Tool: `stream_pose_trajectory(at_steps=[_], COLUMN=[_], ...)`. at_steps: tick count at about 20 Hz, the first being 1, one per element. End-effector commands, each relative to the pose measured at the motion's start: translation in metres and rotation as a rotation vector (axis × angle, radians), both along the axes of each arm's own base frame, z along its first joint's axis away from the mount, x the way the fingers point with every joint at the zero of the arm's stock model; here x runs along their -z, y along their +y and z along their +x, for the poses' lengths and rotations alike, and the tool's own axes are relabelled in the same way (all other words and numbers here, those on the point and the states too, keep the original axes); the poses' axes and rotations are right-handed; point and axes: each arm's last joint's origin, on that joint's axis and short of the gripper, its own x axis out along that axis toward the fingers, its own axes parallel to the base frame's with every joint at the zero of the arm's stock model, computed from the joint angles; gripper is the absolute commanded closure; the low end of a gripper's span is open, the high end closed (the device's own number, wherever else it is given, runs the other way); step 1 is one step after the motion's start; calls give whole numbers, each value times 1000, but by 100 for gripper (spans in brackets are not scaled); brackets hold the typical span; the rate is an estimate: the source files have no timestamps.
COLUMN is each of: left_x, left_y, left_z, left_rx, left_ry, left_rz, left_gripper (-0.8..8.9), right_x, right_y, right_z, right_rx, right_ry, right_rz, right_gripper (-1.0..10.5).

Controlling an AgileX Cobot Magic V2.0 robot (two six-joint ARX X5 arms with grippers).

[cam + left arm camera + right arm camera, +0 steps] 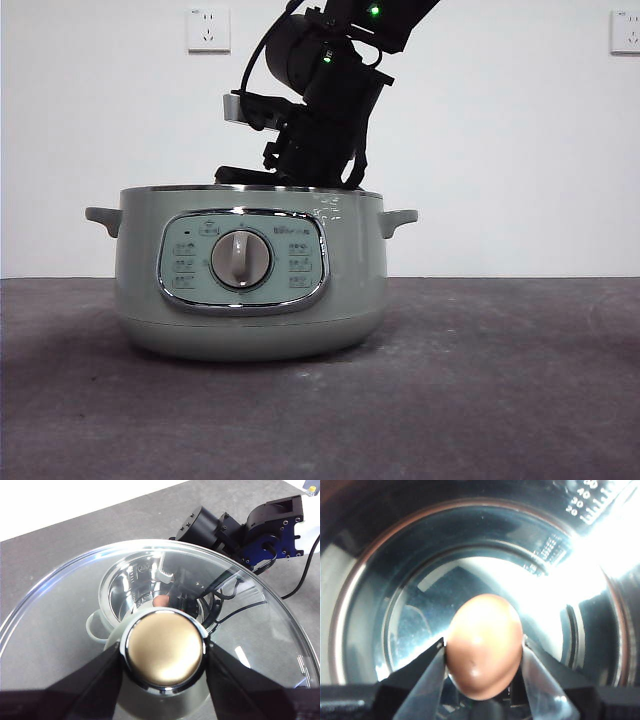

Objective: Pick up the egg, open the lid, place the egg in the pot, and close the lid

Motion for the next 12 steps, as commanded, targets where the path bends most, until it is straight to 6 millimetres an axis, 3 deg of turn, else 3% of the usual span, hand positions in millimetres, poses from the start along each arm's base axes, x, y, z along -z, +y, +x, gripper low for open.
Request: stream_pose_trajectory(at_steps=[1, 3, 5, 7, 9, 12], left_x=[-9, -9, -9, -9, -9, -9], left_y=[2, 2, 2, 2, 1, -8], left_z=[-4, -4, -4, -4, -1, 17], left_rx=[-1, -1, -2, -2, -1, 2], left_ry=[-62, -61, -61, -61, -57, -63], left_rz=[-34, -34, -34, -34, -32, -31], left_gripper=[822, 822, 822, 822, 822, 822], right_x=[11, 11, 10, -5, -45, -128], right_y=[0, 0, 0, -3, -12, -54], right_z=[-2, -2, -2, -4, -11, -41], right_rx=[-8, -6, 17, 33, 79, 222], right_ry=[46, 50, 55, 28, -86, -281], right_rz=[-37, -36, -26, 1, 26, 33], right_gripper=[625, 621, 527, 528, 528, 529])
